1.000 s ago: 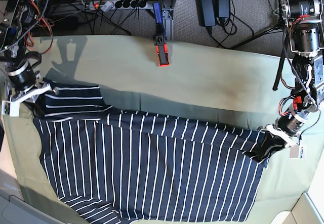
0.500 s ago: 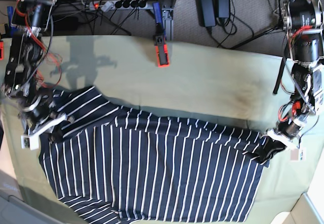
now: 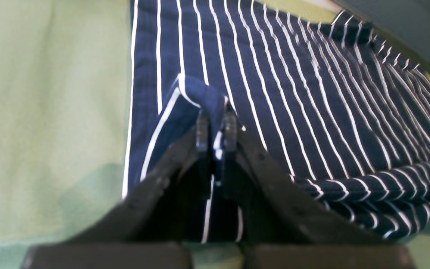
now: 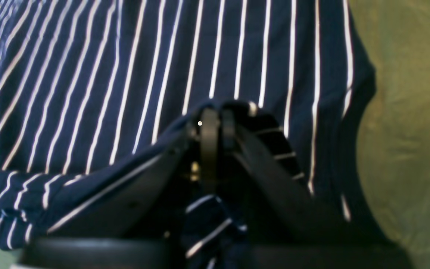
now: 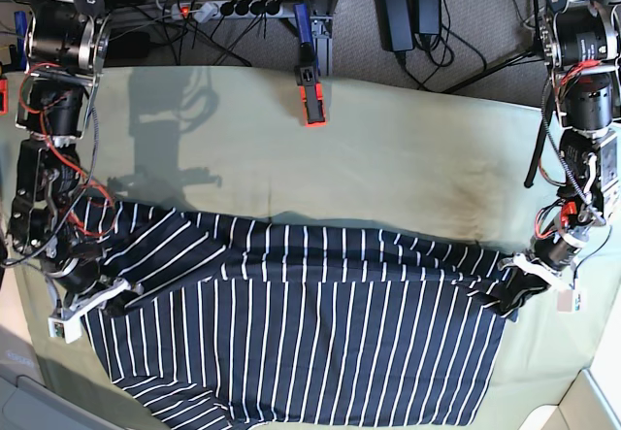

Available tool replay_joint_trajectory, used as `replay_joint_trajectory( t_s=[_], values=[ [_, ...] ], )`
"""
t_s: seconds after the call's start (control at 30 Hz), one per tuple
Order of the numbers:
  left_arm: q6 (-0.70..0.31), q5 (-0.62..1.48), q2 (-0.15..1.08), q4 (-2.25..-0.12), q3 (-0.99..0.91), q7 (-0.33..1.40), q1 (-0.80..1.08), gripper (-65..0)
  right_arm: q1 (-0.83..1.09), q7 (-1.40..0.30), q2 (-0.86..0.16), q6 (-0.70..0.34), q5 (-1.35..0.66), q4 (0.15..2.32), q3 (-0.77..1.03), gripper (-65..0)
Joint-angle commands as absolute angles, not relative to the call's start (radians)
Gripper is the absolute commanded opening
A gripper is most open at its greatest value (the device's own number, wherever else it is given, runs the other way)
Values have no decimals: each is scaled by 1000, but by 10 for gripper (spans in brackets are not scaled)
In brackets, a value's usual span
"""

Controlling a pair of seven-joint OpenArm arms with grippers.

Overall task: Fold the T-shirt properly
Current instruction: 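Lower the held fabric onto the shirt and regrip with the right gripper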

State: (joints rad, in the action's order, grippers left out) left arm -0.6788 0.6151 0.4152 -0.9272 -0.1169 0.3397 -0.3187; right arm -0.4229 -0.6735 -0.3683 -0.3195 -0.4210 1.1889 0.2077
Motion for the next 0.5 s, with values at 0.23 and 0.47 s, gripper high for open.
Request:
replay_joint_trajectory(
  t_s=[0.23, 0.47],
  values=[
    [-682, 627, 432, -942, -121, 311, -347, -543, -458, -568, -381, -374, -405, 1134, 211, -621],
    [-553, 631, 433, -942, -122, 389, -347, -270, -456, -557, -382, -371, -418, 1122, 211, -254]
  ],
)
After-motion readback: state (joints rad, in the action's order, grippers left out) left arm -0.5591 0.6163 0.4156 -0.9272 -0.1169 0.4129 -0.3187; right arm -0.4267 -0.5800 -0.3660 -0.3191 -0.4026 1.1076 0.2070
